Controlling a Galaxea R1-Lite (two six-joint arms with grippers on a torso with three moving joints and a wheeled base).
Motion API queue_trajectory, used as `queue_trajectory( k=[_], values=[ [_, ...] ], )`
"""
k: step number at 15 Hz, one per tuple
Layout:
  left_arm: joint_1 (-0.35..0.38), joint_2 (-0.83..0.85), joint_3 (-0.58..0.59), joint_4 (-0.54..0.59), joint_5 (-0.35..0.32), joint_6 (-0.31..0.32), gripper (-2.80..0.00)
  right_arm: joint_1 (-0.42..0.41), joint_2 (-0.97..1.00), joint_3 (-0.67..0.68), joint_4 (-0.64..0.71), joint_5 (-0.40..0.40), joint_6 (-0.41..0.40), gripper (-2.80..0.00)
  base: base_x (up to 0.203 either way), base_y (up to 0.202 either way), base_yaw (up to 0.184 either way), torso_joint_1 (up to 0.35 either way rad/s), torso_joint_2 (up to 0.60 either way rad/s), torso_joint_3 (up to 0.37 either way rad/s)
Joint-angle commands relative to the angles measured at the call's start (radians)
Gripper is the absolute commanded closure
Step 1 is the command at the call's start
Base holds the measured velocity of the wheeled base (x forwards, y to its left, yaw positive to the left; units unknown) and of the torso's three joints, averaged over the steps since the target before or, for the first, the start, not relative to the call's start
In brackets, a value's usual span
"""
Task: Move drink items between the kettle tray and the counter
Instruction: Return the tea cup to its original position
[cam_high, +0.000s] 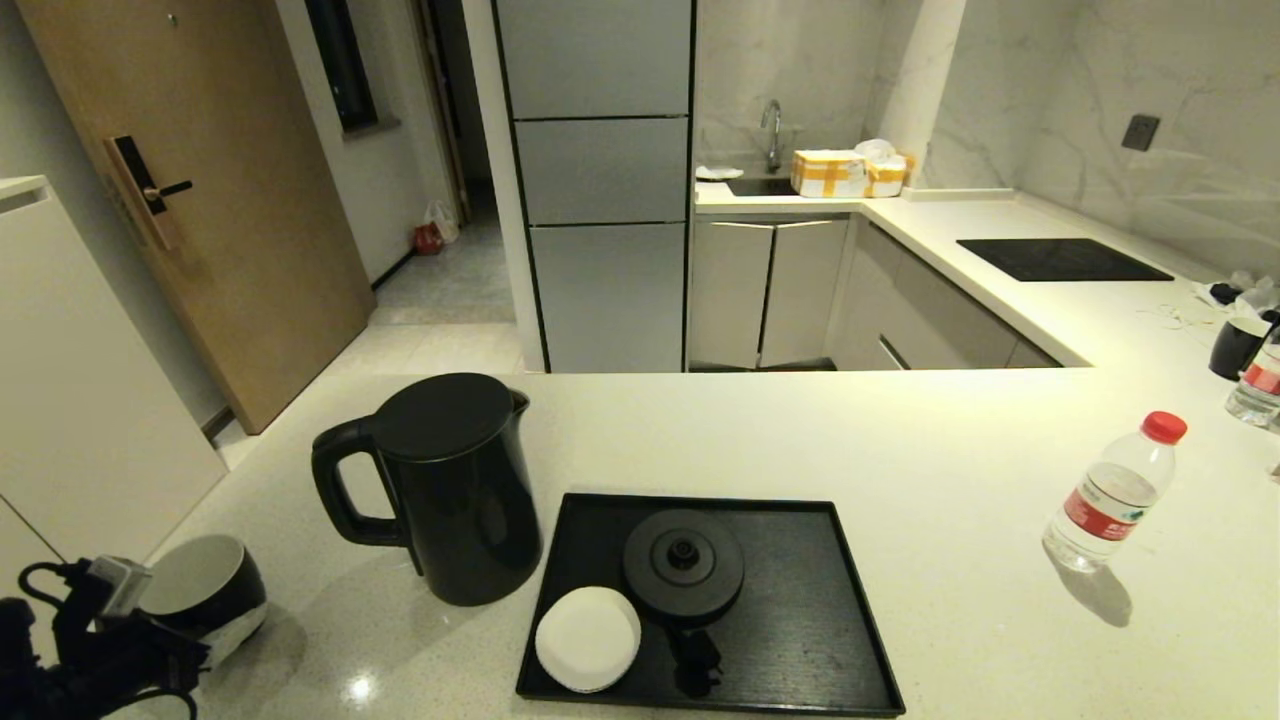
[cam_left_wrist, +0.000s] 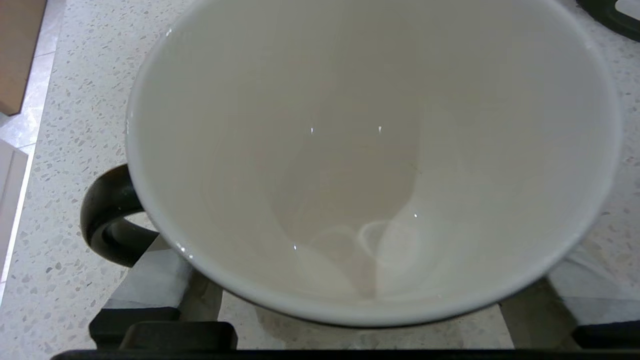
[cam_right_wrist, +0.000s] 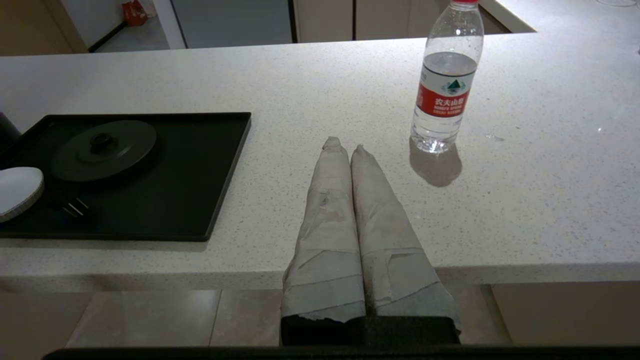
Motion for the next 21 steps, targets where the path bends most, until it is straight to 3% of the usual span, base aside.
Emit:
queue_trajectory(
  k=[1, 5, 9, 16, 21],
  values=[
    [0.000, -0.001, 0.002, -0.009, -0.005, 0.003, 0.00, 0.001, 0.000, 0.003, 0.000, 0.000, 0.000, 0.00, 0.000, 0.000, 0.000, 0.000, 0.00, 0.000],
    [0.000, -0.001, 0.008, -0.009, -0.006, 0.005, 0.00, 0.001, 0.000, 0.003, 0.000, 0.000, 0.000, 0.00, 0.000, 0.000, 0.000, 0.000, 0.00, 0.000],
    [-0.009, -0.086, 0.116, -0.009, -0.029, -0.013, 0.00, 0.001, 0.000, 0.003, 0.000, 0.000, 0.000, 0.00, 0.000, 0.000, 0.000, 0.000, 0.00, 0.000],
    [-0.019, -0.129, 0.164, -0.009, -0.046, -0.019, 0.00, 0.001, 0.000, 0.003, 0.000, 0.000, 0.000, 0.00, 0.000, 0.000, 0.000, 0.000, 0.00, 0.000],
    [-0.069, -0.179, 0.274, -0.009, -0.093, -0.003, 0.00, 0.001, 0.000, 0.003, 0.000, 0.000, 0.000, 0.00, 0.000, 0.000, 0.000, 0.000, 0.00, 0.000]
  ],
)
